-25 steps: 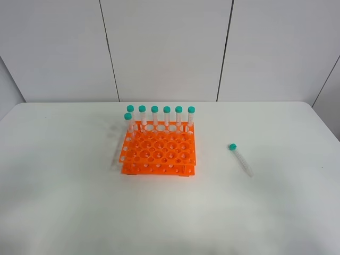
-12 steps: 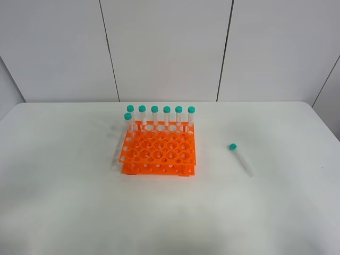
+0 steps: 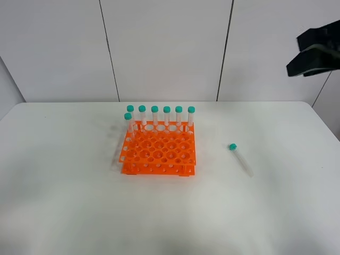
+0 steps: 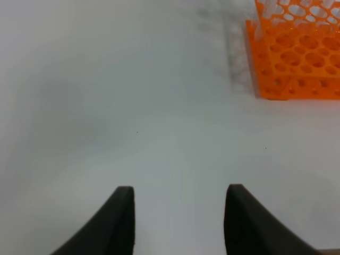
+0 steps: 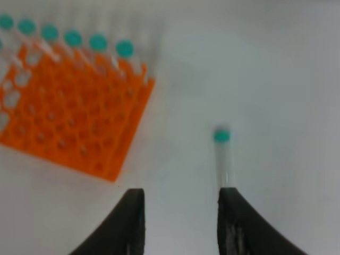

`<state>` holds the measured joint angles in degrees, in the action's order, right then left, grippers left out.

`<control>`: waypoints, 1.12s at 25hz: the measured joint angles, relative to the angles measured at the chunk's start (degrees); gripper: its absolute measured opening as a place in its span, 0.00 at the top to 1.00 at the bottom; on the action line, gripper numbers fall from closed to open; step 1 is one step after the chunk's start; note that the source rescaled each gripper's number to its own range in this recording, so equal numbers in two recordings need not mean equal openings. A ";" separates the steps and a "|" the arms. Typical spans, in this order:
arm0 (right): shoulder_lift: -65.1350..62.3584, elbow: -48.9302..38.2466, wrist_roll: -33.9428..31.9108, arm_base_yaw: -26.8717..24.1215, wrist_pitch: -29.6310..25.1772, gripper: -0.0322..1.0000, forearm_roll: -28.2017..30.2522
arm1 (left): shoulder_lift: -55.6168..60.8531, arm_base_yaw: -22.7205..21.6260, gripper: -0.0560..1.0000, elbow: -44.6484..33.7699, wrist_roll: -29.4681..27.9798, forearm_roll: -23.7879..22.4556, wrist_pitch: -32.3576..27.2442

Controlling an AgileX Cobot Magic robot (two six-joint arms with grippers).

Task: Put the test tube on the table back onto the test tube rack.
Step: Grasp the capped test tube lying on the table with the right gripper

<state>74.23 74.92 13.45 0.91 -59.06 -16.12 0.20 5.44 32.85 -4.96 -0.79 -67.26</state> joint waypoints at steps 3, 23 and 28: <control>6.86 1.55 0.35 0.24 -0.94 0.49 -0.22 | 0.00 0.00 0.38 0.00 0.00 0.00 0.00; 31.17 2.03 -3.58 12.39 2.86 0.15 10.19 | 0.00 0.00 0.38 0.00 0.00 0.00 0.00; 32.64 2.08 -8.34 12.60 3.50 0.00 16.12 | 0.00 0.00 0.38 0.00 0.00 0.00 0.00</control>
<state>106.87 77.00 5.11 13.51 -55.55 0.00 0.20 5.44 32.85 -4.96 -0.79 -67.26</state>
